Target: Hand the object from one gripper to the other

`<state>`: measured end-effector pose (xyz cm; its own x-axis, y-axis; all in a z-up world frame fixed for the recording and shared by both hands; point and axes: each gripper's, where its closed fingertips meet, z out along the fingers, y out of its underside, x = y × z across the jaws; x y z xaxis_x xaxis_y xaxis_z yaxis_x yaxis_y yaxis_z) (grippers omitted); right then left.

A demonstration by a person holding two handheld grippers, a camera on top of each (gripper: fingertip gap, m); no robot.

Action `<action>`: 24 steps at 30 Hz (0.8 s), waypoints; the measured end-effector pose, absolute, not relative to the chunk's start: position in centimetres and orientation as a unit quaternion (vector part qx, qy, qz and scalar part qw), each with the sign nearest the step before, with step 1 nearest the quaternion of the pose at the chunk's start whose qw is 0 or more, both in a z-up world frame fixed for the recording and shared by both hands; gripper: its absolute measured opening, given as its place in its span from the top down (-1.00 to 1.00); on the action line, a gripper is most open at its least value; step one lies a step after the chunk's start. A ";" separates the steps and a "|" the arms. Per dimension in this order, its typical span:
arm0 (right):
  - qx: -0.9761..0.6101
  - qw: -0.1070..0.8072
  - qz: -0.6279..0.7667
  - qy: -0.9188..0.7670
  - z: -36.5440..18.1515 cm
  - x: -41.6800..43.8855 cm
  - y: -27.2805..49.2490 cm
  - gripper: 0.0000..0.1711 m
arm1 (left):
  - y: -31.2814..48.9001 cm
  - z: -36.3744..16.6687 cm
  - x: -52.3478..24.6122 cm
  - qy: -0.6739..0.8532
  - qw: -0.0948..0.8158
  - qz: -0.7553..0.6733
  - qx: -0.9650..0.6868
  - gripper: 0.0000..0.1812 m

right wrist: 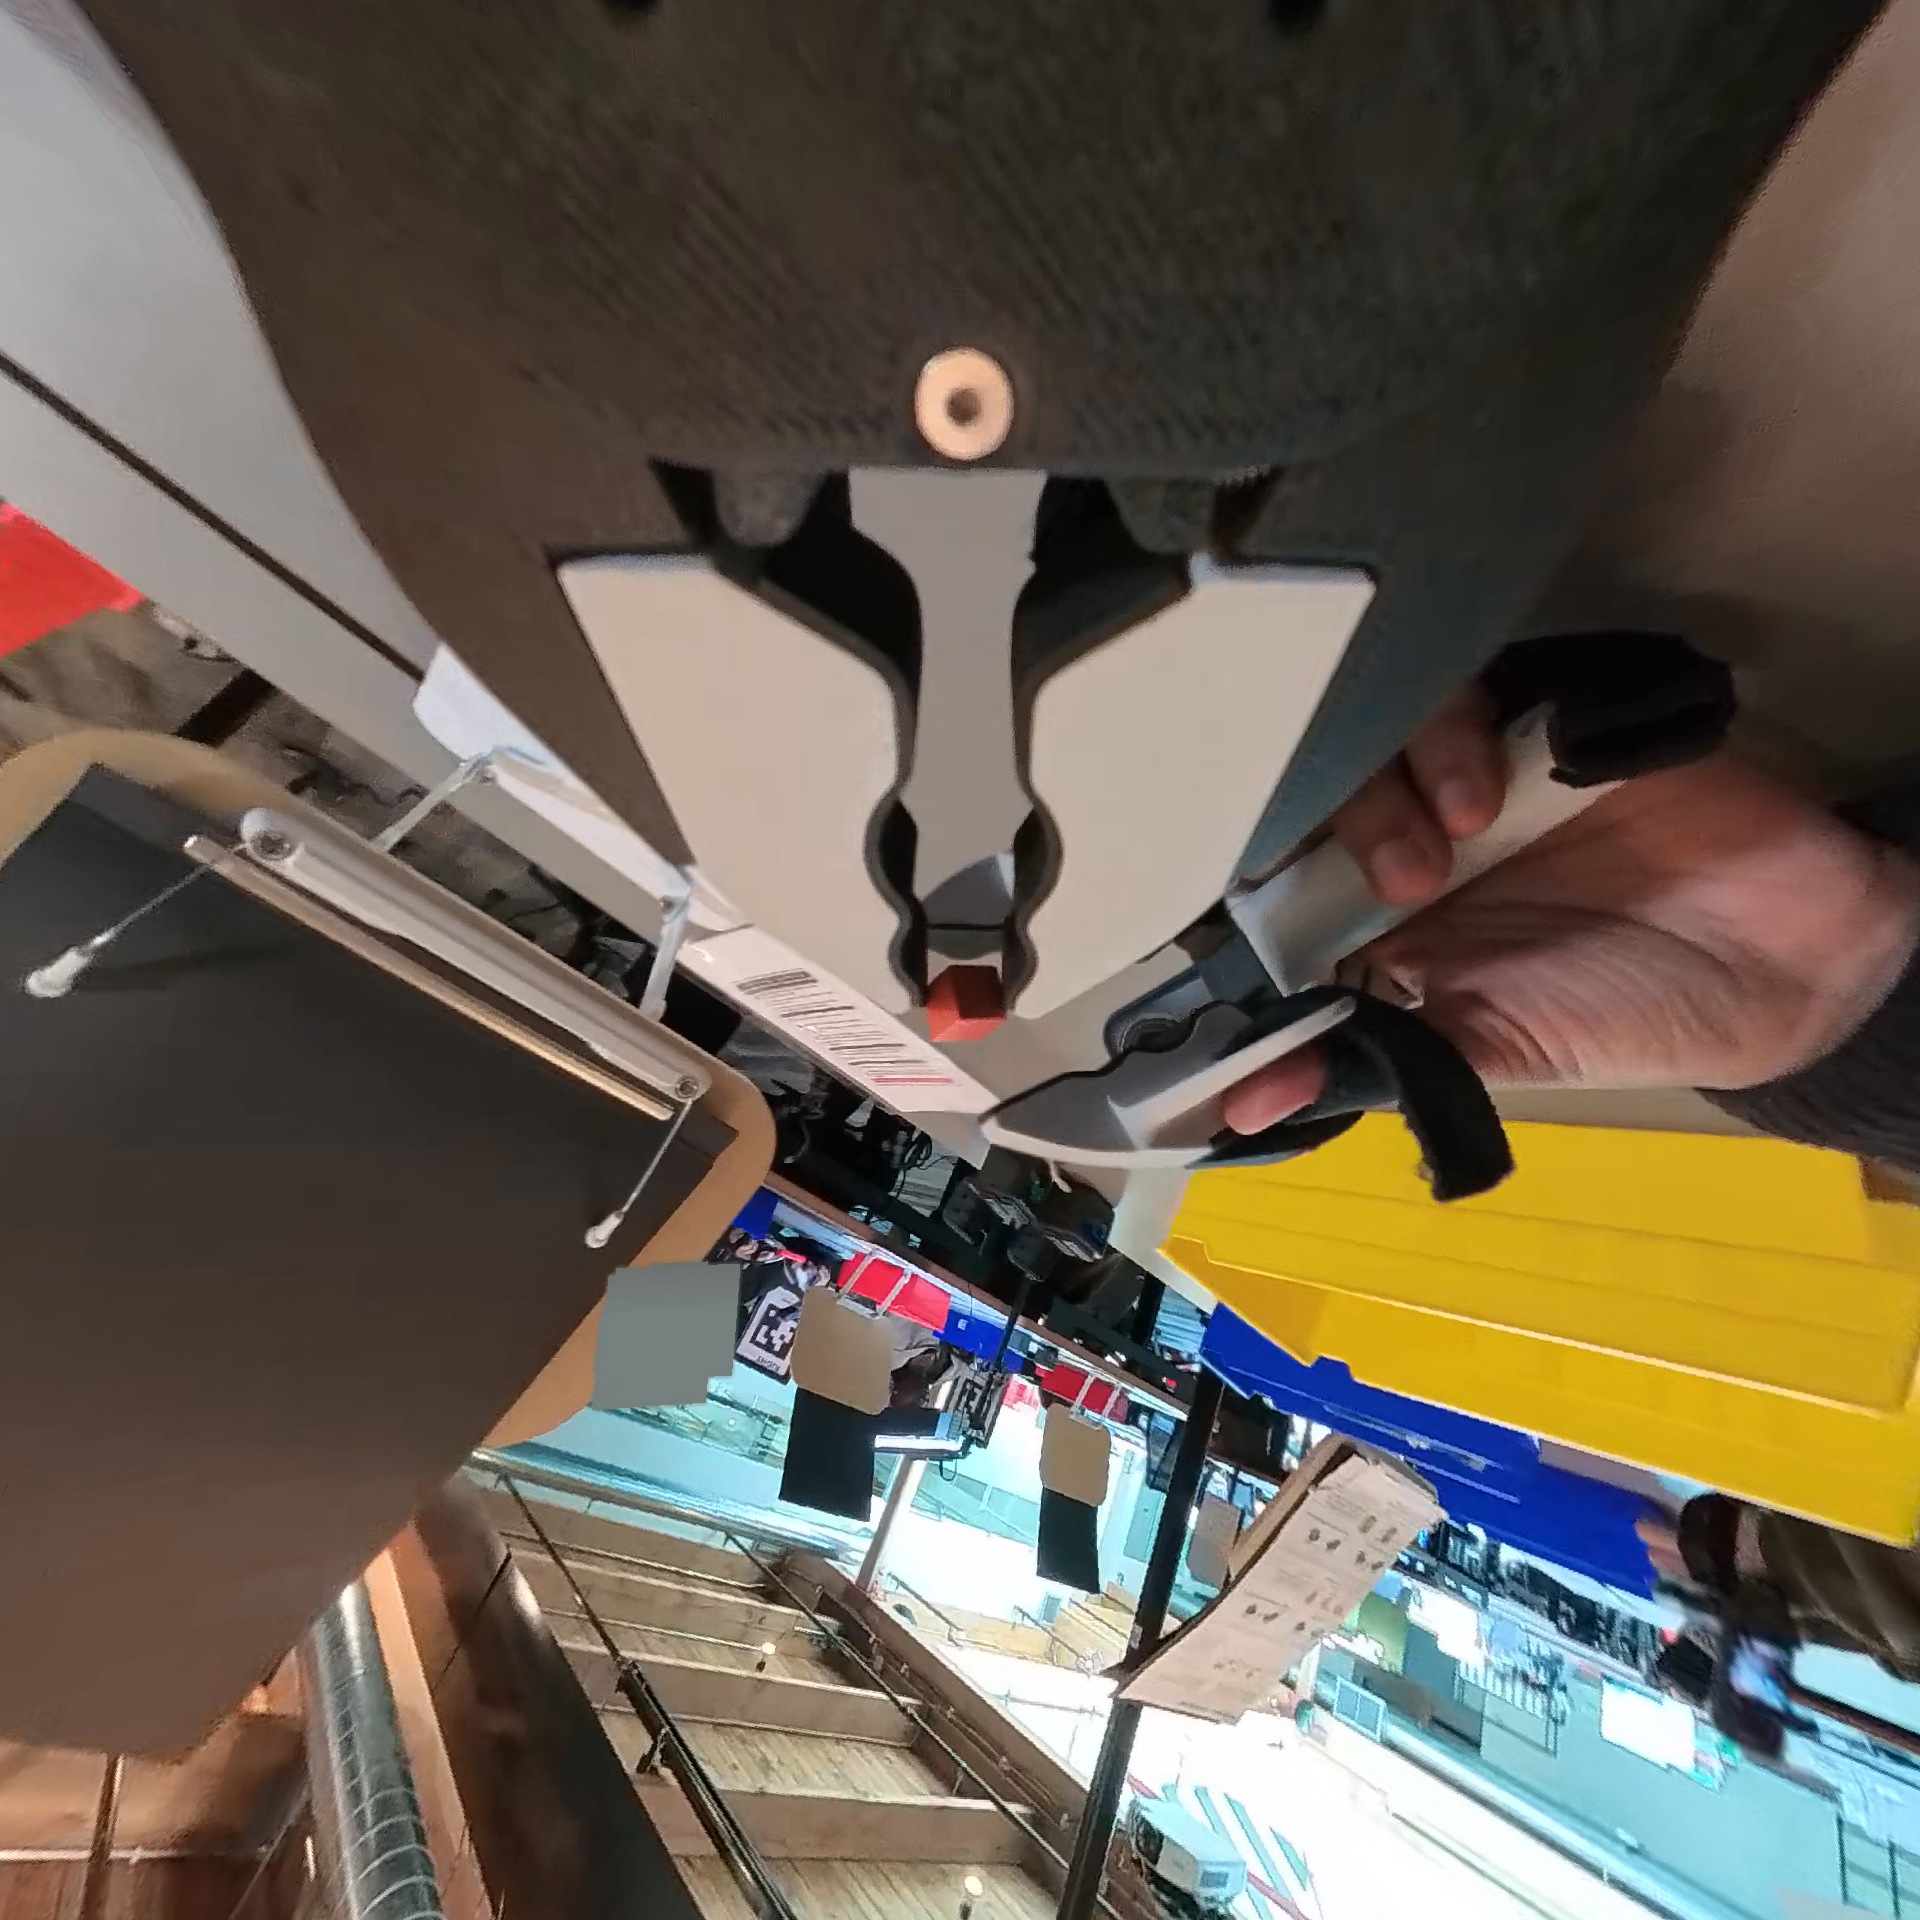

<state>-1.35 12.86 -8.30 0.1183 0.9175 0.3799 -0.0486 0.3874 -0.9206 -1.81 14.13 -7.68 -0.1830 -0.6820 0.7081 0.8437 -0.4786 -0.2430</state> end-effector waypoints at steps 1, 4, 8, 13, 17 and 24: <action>-0.405 0.628 0.389 -0.538 -8.2 -1.3 13.0 0.84 | 14.2 -7.7 -1.9 -0.099 0.508 -0.754 -0.404 0.54; -0.413 0.618 0.412 -0.527 -8.1 -1.0 13.4 0.84 | 14.2 -7.6 -2.1 -0.087 0.527 -0.732 -0.423 0.53; -0.414 0.584 0.473 -0.513 -7.8 -0.8 13.1 0.84 | 14.2 -7.5 -1.9 -0.067 0.544 -0.706 -0.448 0.50; -0.430 0.479 0.589 -0.489 -7.8 -0.6 12.2 0.84 | 14.1 -7.5 -1.4 -0.030 0.567 -0.662 -0.488 0.44; -0.470 0.389 0.654 -0.447 -8.2 -0.5 12.8 0.85 | 14.1 -7.6 -1.2 -0.002 0.581 -0.628 -0.519 0.36; -0.559 0.200 0.742 -0.311 -10.2 -0.2 16.1 0.85 | 14.1 -8.6 0.0 0.084 0.590 -0.548 -0.587 0.31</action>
<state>-0.24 16.05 -10.15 -0.2943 0.6445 -0.7057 0.0518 -0.7266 -0.6851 0.04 14.09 -8.62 0.3856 -0.7452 0.5441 0.5468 -0.2904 -0.7853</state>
